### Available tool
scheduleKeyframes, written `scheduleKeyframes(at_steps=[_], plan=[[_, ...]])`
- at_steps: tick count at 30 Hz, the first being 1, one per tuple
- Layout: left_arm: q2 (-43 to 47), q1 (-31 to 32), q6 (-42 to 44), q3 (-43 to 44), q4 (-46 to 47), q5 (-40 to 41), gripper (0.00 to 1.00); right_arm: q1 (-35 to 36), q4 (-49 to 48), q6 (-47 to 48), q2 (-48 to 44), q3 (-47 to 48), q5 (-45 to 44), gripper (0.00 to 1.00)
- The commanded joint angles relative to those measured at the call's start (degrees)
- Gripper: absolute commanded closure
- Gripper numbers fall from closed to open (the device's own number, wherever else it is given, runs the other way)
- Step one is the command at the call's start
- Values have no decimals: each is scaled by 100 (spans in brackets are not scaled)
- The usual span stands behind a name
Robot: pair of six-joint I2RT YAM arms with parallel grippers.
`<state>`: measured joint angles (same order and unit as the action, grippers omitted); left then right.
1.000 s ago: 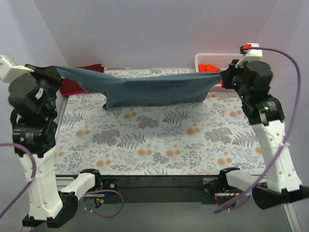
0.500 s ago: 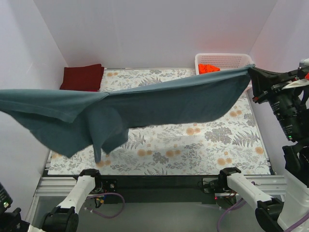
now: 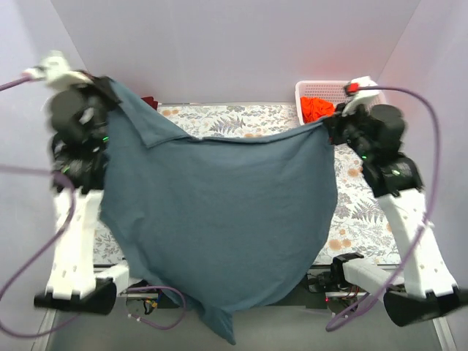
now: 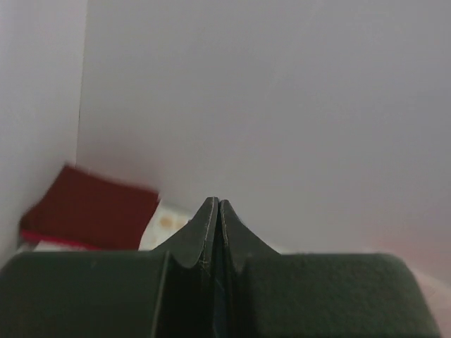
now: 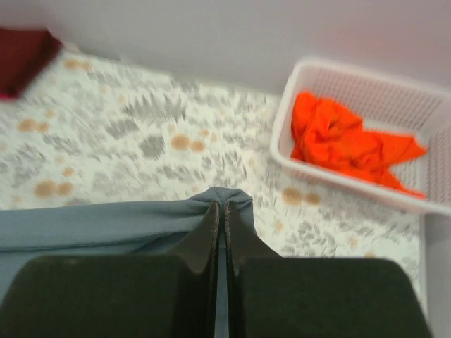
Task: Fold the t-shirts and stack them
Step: Flatten the tshirt out
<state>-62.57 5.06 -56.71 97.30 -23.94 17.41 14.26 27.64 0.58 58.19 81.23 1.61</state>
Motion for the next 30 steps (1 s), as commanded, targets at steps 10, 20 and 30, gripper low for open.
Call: scheduleKeyframes(at_steps=[10, 20, 30], plan=[[-2423, -5, -288, -3190, 1568, -370, 100, -37, -3141, 161, 2298, -2428, -969, 99], [-3788, -84, -359, -2550, 1753, -475, 100, -187, -3564, 619, 4278, -1567, -855, 99], [-4062, -338, -455, -1407, 1296, 61, 100, -354, -3564, 636, 4657, -916, -961, 99]])
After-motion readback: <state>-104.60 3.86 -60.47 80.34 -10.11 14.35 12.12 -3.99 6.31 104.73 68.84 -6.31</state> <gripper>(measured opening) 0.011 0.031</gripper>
